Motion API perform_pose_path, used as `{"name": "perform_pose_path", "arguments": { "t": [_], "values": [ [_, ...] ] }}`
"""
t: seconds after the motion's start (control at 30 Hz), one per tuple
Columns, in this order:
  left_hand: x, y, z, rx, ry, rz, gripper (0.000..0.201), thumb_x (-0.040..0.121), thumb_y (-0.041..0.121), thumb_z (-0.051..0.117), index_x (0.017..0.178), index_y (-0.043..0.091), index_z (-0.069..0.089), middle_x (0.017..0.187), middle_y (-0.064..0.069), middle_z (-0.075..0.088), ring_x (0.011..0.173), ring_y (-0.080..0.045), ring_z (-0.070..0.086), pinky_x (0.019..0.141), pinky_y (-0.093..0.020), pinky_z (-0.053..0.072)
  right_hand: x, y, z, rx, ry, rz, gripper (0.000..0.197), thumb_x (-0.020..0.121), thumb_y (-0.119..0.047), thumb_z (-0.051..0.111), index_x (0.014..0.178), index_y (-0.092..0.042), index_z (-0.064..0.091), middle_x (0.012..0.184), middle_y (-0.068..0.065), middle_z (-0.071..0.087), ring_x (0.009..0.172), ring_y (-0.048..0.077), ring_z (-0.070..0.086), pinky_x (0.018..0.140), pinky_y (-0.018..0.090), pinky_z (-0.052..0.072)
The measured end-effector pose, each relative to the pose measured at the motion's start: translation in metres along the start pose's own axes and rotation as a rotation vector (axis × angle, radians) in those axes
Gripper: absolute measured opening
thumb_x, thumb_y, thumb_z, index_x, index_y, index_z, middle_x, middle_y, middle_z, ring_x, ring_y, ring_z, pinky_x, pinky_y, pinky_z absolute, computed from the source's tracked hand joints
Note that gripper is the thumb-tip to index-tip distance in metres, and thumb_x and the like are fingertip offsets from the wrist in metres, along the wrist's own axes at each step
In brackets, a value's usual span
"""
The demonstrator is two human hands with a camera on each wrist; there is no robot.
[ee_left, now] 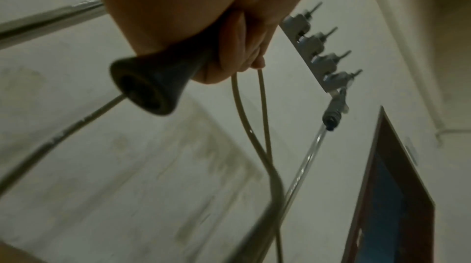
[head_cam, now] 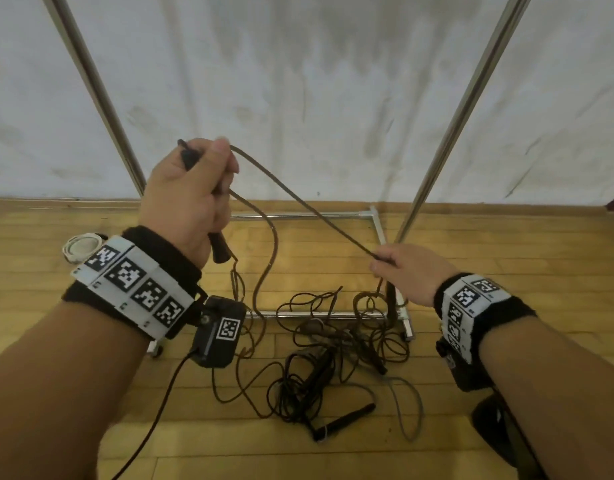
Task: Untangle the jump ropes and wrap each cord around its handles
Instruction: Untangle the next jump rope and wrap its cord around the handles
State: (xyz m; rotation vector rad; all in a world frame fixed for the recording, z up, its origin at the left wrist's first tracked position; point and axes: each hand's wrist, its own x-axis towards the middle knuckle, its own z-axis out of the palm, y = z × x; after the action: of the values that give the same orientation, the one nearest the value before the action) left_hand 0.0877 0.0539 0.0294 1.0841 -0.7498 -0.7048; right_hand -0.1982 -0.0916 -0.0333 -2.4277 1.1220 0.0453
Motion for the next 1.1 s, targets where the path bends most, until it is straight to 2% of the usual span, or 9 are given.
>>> {"name": "perform_pose_path", "arguments": {
  "t": [0.1,0.2,0.3,0.37,0.47,0.6,0.77,0.93,1.1],
  "values": [
    [0.007,0.003,-0.016,-0.052,0.132,-0.004,0.023,0.099,0.04,0.071,0.079,0.029,0.071,0.073,0.005,0.06,0.046,-0.008,0.036,0.038,-0.021,0.031,-0.002,0.024,0.026,-0.152,-0.186,0.177,0.026,0.106,-0.038,0.047,0.11,-0.022,0.068,0.1,0.0,0.069,0.093,0.018,0.064,0.077,0.03,0.05],
    [0.011,-0.009,-0.029,0.312,0.211,-0.103,0.025,0.098,0.049,0.065,0.086,0.03,0.074,0.083,0.004,0.072,0.046,-0.007,0.044,0.041,-0.026,0.037,-0.001,0.025,0.025,-0.196,-0.201,0.222,0.029,0.107,-0.037,0.045,0.111,-0.019,0.068,0.099,0.0,0.067,0.092,0.016,0.062,0.069,0.027,0.044],
    [0.008,-0.023,-0.026,0.755,0.141,-0.256,0.034,0.102,0.052,0.057,0.127,0.032,0.067,0.091,0.0,0.072,0.056,-0.013,0.057,0.052,-0.034,0.051,0.002,0.0,0.003,-0.08,-0.097,0.118,0.028,0.106,-0.038,0.047,0.095,-0.024,0.068,0.086,-0.002,0.067,0.077,0.013,0.06,0.061,0.026,0.039],
    [0.0,-0.025,-0.012,0.758,0.076,-0.248,0.044,0.104,0.05,0.058,0.145,0.037,0.057,0.083,0.009,0.067,0.056,-0.012,0.056,0.052,-0.032,0.052,-0.002,-0.023,-0.012,0.005,-0.034,0.023,0.031,0.106,-0.038,0.048,0.089,-0.024,0.07,0.078,-0.002,0.066,0.068,0.013,0.058,0.059,0.028,0.04],
    [-0.019,-0.022,0.016,0.674,-0.183,-0.196,0.034,0.1,0.055,0.062,0.132,0.046,0.066,0.07,0.022,0.068,0.048,-0.004,0.049,0.047,-0.026,0.046,-0.015,-0.055,-0.027,0.067,0.008,-0.103,0.032,0.105,-0.037,0.048,0.086,-0.021,0.069,0.078,-0.002,0.066,0.069,0.014,0.059,0.063,0.031,0.046],
    [-0.046,-0.024,0.046,0.74,-0.585,-0.231,0.028,0.096,0.059,0.063,0.121,0.047,0.066,0.07,0.02,0.072,0.05,-0.005,0.053,0.05,-0.023,0.049,-0.031,-0.079,-0.035,0.119,0.026,-0.188,0.033,0.103,-0.038,0.048,0.079,-0.024,0.064,0.071,-0.007,0.064,0.064,0.004,0.057,0.059,0.025,0.042],
    [-0.037,-0.021,0.046,0.74,-0.435,-0.056,0.016,0.103,0.039,0.064,0.091,0.032,0.071,0.065,0.014,0.064,0.049,0.001,0.05,0.05,-0.019,0.042,-0.037,-0.08,-0.037,0.238,0.062,-0.196,0.03,0.102,-0.043,0.05,0.081,-0.028,0.065,0.076,-0.01,0.07,0.069,0.005,0.065,0.067,0.03,0.052],
    [-0.027,-0.016,0.033,0.55,-0.263,-0.035,0.021,0.093,0.051,0.063,0.084,0.034,0.072,0.066,0.011,0.055,0.049,-0.005,0.044,0.053,-0.03,0.036,-0.026,-0.065,-0.033,0.264,0.06,-0.215,0.024,0.101,-0.043,0.055,0.083,-0.031,0.064,0.078,-0.001,0.067,0.072,0.016,0.062,0.068,0.035,0.05],
    [-0.015,-0.006,0.019,0.292,-0.096,-0.031,0.02,0.093,0.044,0.066,0.077,0.033,0.073,0.067,0.006,0.052,0.047,-0.007,0.039,0.042,-0.021,0.035,-0.01,-0.038,-0.014,0.172,-0.022,-0.172,0.01,0.097,-0.036,0.06,0.089,-0.039,0.064,0.085,-0.016,0.066,0.079,-0.001,0.06,0.068,0.025,0.043]
  ]
}}
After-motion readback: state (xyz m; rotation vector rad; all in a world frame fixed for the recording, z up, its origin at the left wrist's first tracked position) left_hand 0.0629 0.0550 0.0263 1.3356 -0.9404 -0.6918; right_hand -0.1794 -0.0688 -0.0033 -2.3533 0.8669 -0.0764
